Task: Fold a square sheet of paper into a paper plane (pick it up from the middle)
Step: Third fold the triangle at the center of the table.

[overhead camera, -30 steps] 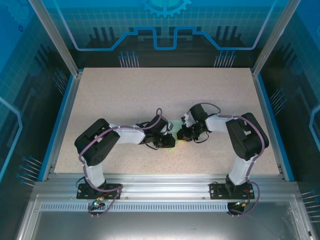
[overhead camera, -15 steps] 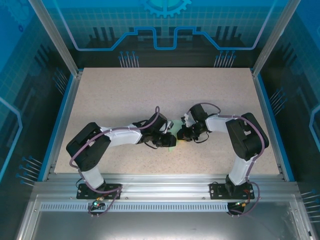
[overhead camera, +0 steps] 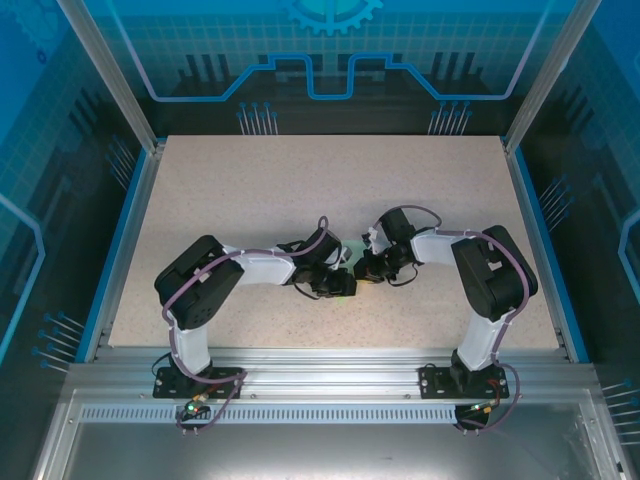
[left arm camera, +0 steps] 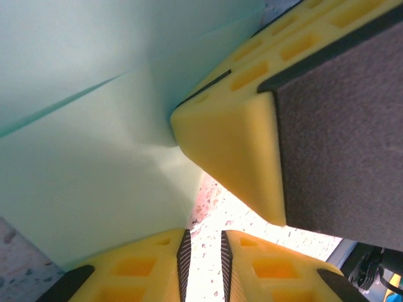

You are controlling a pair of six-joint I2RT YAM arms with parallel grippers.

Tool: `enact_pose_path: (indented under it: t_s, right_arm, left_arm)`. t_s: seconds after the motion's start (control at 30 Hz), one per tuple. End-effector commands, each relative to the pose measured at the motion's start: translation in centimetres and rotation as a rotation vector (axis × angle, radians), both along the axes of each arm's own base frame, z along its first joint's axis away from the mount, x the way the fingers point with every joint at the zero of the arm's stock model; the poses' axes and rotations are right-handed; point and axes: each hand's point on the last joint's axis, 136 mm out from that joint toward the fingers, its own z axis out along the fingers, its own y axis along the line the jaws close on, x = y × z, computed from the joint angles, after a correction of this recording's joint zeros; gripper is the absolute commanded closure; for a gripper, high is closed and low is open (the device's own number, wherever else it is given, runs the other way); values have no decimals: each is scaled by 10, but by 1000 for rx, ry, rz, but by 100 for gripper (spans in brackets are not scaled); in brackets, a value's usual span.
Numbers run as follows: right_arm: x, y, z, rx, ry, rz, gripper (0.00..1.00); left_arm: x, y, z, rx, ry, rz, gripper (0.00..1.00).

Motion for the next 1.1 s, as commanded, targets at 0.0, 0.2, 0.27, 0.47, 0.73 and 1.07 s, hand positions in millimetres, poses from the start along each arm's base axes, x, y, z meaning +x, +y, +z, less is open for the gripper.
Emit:
enact_pose_path:
  t_s: [0.0,0.2,0.27,0.47,0.73,1.07]
  right_arm:
    - [-12,-23,-29,-132,65,-17,92]
    - [-3,-21,-25,-133,50,-17,92]
    - [-3,-21,-26,-134,49,-17,92]
    - [-2,-22,-26,-137,49,-18,92]
    - [-3,-23,-26,-138,52,-21,92]
    - [-3,-23,-23,-136,49,-20,92]
  left_arm:
    - [-30,28,-22,148,105,-24,75]
    - [-51,45,-28,219,140,-85,76]
    - [-56,49,-29,234,150,-95,76]
    - [-66,59,-31,275,168,-111,76]
    - [-80,69,-31,324,191,-148,76]
    - [-88,84,-21,362,176,-130,77]
